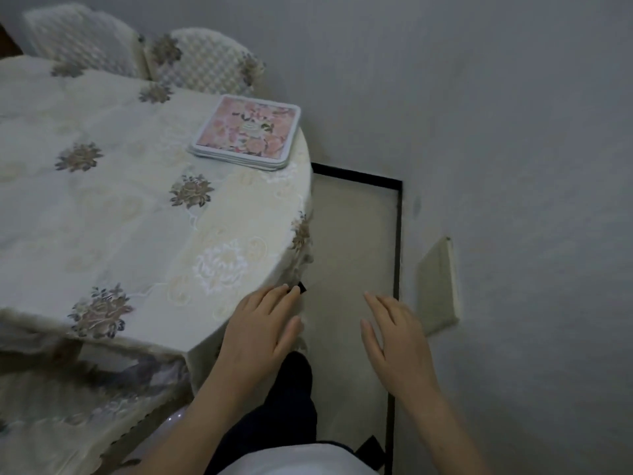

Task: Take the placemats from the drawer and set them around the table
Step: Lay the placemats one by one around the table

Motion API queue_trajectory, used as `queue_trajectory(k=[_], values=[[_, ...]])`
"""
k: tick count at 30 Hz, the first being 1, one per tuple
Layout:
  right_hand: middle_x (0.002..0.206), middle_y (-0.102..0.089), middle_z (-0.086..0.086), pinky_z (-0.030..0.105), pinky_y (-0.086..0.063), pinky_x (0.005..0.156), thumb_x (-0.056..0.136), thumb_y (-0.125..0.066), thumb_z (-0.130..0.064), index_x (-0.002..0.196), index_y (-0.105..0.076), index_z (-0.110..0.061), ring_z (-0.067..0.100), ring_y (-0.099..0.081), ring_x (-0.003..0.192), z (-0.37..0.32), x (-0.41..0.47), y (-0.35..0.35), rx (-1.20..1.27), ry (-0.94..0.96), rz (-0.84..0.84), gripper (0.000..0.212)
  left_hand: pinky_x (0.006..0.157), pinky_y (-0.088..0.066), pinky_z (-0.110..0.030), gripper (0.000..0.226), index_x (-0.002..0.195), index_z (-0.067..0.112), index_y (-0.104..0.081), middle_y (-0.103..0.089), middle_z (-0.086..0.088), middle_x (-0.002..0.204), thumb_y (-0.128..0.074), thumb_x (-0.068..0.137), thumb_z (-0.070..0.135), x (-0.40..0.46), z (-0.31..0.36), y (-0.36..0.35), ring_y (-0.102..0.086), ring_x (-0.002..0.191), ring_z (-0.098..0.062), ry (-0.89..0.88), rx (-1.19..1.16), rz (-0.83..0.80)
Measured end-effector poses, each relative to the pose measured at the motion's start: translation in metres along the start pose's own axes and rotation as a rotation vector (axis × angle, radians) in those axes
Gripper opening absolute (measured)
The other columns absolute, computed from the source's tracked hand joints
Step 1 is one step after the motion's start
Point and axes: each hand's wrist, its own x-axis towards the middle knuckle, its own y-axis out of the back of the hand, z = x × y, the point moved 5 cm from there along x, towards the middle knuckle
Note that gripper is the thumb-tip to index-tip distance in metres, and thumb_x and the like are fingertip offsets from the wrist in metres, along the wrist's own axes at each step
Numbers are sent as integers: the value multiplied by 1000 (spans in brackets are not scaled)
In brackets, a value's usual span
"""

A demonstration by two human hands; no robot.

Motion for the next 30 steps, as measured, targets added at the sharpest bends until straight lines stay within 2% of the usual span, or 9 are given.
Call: queue_trajectory(k=[4,11,17,20,25,30], values=[[123,-61,3,31,-42,100,98,-38,-35,136,-52,-11,17,-54,114,23,76,-11,-22,71,-29,47,103,-35,-36,48,131,16,-58,-60,-3,129,-34,95,38,66,-16,-12,-52,122,-27,72,1,65],[125,-60,4,41,-47,98,98,-34,-38,136,-51,-13,19,-54,116,56,223,-14,-26,118,-42,48,104,-39,-39,44,130,17,-59,-60,-5,130,-39,96,36,211,-46,2,-51,124,-28,63,50,135],[123,-60,4,37,-47,96,98,-35,-36,136,-51,-13,19,-55,114,74,327,-19,11,211,-95,47,103,-40,-40,46,130,16,-59,-61,-6,129,-38,95,38,290,-66,5,-52,123,-29,154,96,155],[124,-60,4,34,-45,96,98,-34,-38,136,-51,-13,19,-56,115,91,382,-30,45,255,-142,48,102,-40,-40,47,130,17,-60,-62,-5,129,-37,95,38,324,-76,-5,-54,122,-28,237,119,157],[126,-59,5,37,-45,99,98,-33,-39,138,-49,-14,19,-54,116,113,482,-51,101,392,-277,50,102,-39,-38,47,129,16,-59,-62,-4,127,-35,96,39,382,-93,-13,-54,120,-27,443,140,204],[131,-57,3,38,-42,102,98,-30,-41,139,-48,-16,18,-51,122,117,576,-58,112,569,-384,51,102,-43,-42,50,134,17,-56,-59,-4,132,-31,97,41,431,-96,-11,-52,123,-27,669,133,263]])
